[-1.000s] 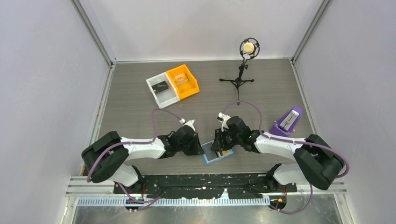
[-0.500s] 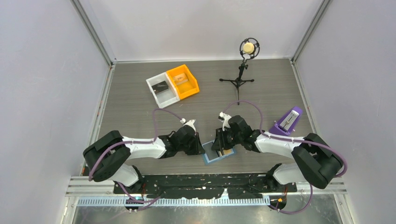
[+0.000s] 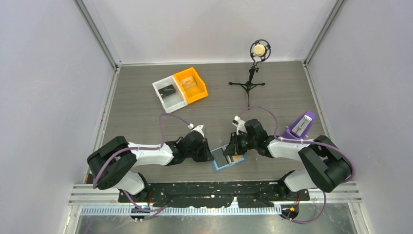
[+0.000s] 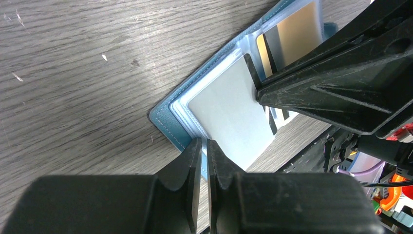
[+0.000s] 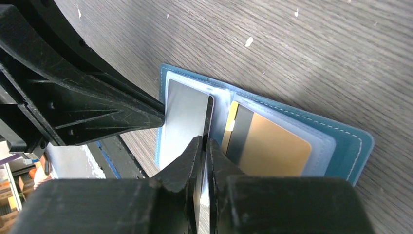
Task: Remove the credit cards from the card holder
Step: Remove the credit card from the card holder.
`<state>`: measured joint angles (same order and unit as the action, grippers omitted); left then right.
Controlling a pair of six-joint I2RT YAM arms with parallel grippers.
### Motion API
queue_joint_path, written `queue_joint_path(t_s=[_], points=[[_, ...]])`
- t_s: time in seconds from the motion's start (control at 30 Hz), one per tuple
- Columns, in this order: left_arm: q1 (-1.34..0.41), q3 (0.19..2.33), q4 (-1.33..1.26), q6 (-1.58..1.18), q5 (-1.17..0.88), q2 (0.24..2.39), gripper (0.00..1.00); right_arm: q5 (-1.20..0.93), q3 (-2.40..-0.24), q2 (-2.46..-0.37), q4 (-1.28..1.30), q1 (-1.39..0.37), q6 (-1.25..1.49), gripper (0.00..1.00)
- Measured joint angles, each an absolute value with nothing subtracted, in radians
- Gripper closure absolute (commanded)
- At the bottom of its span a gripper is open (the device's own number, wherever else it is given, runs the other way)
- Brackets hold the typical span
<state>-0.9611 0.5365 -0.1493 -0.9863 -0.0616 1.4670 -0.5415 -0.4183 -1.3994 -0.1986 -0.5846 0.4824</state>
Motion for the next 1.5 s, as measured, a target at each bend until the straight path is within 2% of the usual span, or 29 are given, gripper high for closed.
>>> queue_joint_path(t_s=[0.1, 0.6, 1.17, 1.5], points=[[-0.961, 0.537, -0.151, -0.987, -0.062, 1.47, 0.88, -0.567, -0.413, -1.399, -0.213, -0.57, 0.487, 0.95], [-0.961, 0.554, -0.176, -0.987, -0.065, 1.502, 0.88, -0.641, -0.403, -1.334, -0.154, -0.461, 0.476, 0.95], [-0.962, 0.566, -0.154, -0.983, -0.047, 1.501, 0.88, -0.668, -0.424, -1.293, -0.056, -0.443, 0.492, 0.95], [-0.963, 0.566, -0.154, -0.984, -0.045, 1.501, 0.88, -0.607, -0.424, -1.155, 0.019, -0.429, 0.552, 0.95]])
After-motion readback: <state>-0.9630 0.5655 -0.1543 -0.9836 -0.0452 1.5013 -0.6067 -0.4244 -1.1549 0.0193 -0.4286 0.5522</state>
